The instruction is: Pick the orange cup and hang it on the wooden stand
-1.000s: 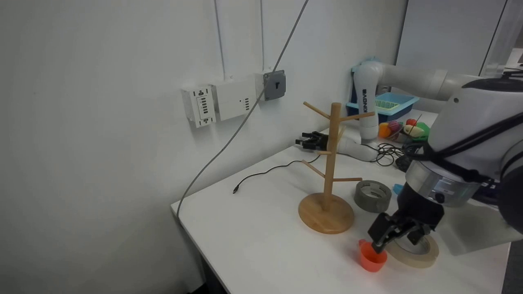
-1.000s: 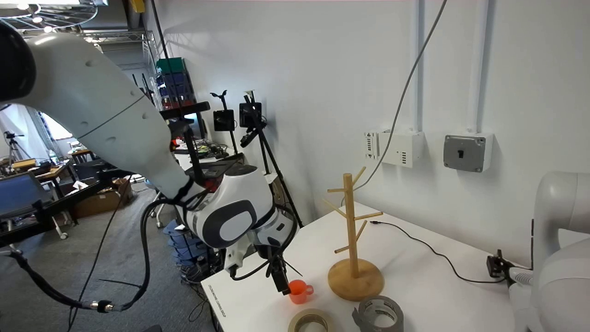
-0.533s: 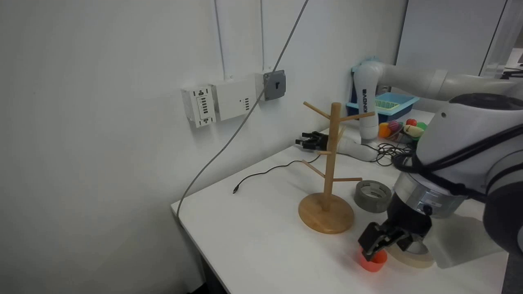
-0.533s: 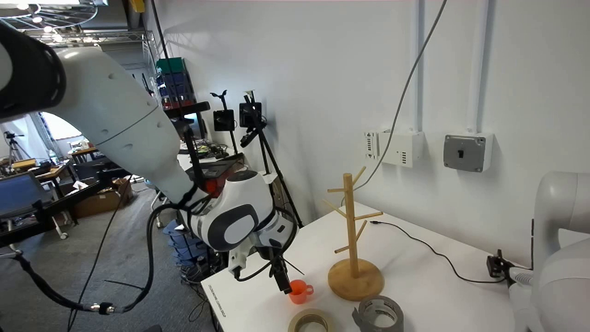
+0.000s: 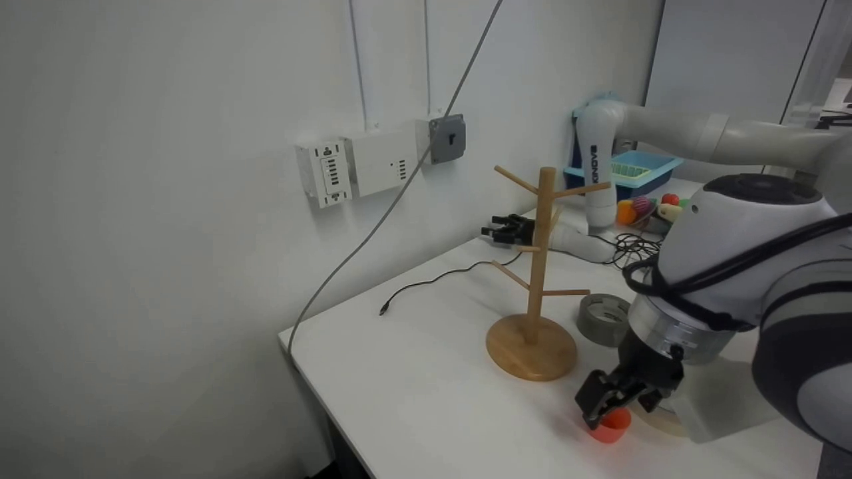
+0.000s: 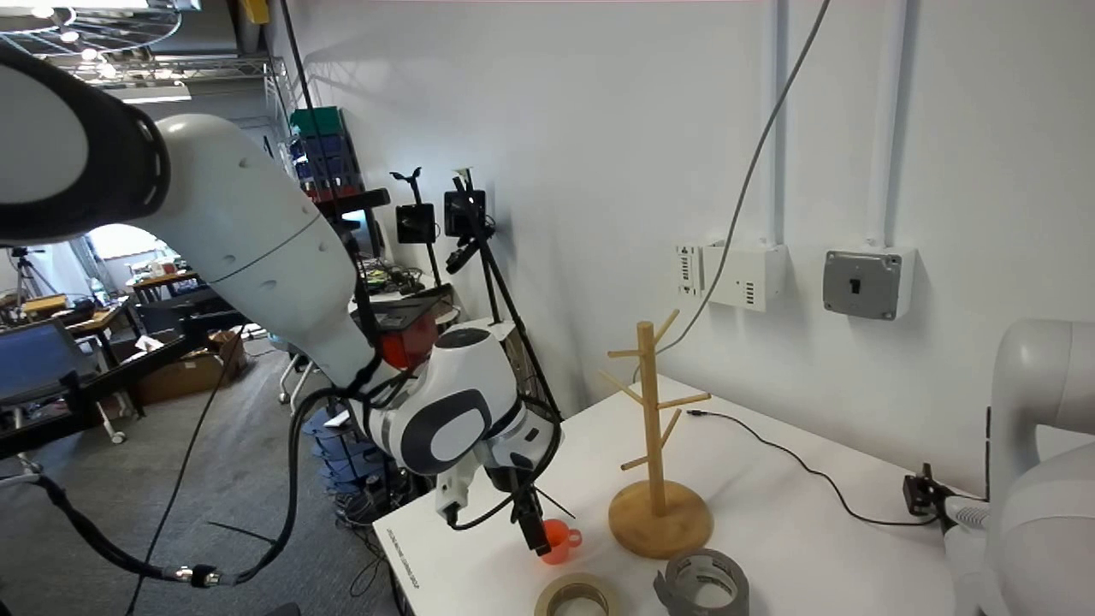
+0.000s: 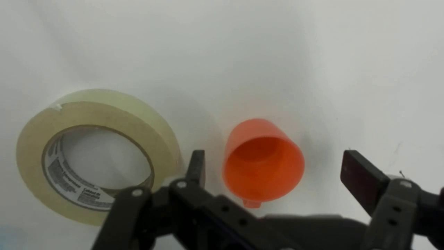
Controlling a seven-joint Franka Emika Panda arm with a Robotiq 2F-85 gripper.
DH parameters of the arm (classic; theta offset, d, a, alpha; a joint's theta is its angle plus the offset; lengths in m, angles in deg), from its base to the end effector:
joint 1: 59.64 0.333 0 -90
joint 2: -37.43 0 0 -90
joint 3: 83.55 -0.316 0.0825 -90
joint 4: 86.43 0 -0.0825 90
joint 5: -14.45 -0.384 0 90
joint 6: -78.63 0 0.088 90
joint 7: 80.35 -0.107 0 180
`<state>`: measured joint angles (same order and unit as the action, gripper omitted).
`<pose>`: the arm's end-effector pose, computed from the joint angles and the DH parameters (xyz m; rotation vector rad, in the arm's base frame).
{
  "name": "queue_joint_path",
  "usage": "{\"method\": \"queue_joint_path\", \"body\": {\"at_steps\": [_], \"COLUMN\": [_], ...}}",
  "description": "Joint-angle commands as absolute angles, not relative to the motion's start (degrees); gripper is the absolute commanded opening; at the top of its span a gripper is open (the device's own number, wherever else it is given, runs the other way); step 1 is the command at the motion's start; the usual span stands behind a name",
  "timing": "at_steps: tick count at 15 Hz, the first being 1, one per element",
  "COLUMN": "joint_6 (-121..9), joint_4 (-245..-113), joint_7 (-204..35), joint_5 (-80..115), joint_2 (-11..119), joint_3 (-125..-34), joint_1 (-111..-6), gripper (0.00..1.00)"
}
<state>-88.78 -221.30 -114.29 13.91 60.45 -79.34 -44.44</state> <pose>0.5159 0.0981 0.1765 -3.0286 0.6161 -0.2545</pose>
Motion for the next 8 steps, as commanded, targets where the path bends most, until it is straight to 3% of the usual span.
{"method": "queue_joint_path", "body": {"at_steps": [1, 8], "joint_6": [-90.37, -90.74], "joint_4": [-218.62, -215.64], "joint_7": [-115.04, -114.7], "joint_5": [13.02, 11.74], "joint_2": [63.65, 66.86], "joint_3": [-77.3, -77.16], "joint_1": [-42.92, -42.49], "gripper": [1.0, 1.0]}}
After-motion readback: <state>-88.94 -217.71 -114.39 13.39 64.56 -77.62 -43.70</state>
